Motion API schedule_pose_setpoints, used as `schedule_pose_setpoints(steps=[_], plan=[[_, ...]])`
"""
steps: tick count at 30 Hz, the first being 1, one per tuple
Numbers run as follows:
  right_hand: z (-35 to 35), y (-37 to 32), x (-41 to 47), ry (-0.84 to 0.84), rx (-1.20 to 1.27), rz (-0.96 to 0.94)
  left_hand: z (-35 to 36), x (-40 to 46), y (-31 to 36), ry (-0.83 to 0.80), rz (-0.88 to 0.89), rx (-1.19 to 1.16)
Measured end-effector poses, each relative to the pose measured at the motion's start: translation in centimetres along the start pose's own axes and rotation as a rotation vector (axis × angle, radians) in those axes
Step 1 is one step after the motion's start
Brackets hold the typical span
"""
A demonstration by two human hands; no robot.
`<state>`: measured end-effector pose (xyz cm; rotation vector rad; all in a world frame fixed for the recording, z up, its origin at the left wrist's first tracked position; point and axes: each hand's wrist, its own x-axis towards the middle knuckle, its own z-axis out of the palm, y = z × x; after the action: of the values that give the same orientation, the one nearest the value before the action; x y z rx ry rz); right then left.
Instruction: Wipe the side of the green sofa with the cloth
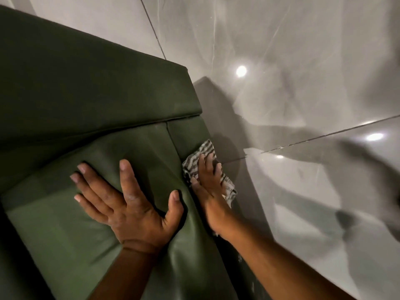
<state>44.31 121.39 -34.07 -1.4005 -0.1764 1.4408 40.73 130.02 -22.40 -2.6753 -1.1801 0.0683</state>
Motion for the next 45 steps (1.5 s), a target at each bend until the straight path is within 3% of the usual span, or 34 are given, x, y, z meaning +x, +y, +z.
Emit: schedule_pose_setpoints(steps=[3,8,11,13,17,21,23,25,29,33,42,45], plan=[[-0.3,-1.2,0.9,-0.020,-0.034,-0.043,0.1,-0.1,-0.3,0.007,0.009,0.000],[-0.5,-1.8,7.5,0.001,-0.504,-0.016,-1.0,0.1,0.0,-0.066,0.001,0.022],[-2.5,-0.4,9.2,0.020,-0.220,-0.107,-1.0,0.3,0.4,-0.084,-0.018,0.026],[-3.8,2.4,8.2,0.018,-0.046,0.006,-0.9,0.3,0.6,-0.068,-0.024,0.029],[-2.2,6.2,2.9,0.103,0.049,0.291,-0.4,0.2,0.4,-0.033,-0.020,0.026],[0.1,3.6,0.3,0.058,-0.219,-0.007,-0.3,0.1,0.2,-0.008,-0.012,0.038],[0.6,1.5,-0.4,0.040,-0.107,-0.093,-0.2,0.1,0.2,0.001,-0.013,0.037],[0.8,0.5,0.3,0.026,-0.065,-0.117,-0.2,0.1,0.1,0.005,0.001,0.035],[-0.5,-1.9,5.9,0.045,-0.316,-0.188,0.3,0.0,-0.1,0.038,0.007,0.022],[-1.7,-2.6,8.9,0.067,-0.228,-0.329,0.6,0.0,-0.3,0.065,0.020,0.019],[-1.4,3.8,0.5,0.033,-0.224,-0.384,-1.6,0.4,0.8,-0.025,-0.046,0.082],[-2.0,2.2,3.9,0.042,-0.420,-0.415,-2.9,-1.3,2.0,-0.090,-0.144,-0.024]])
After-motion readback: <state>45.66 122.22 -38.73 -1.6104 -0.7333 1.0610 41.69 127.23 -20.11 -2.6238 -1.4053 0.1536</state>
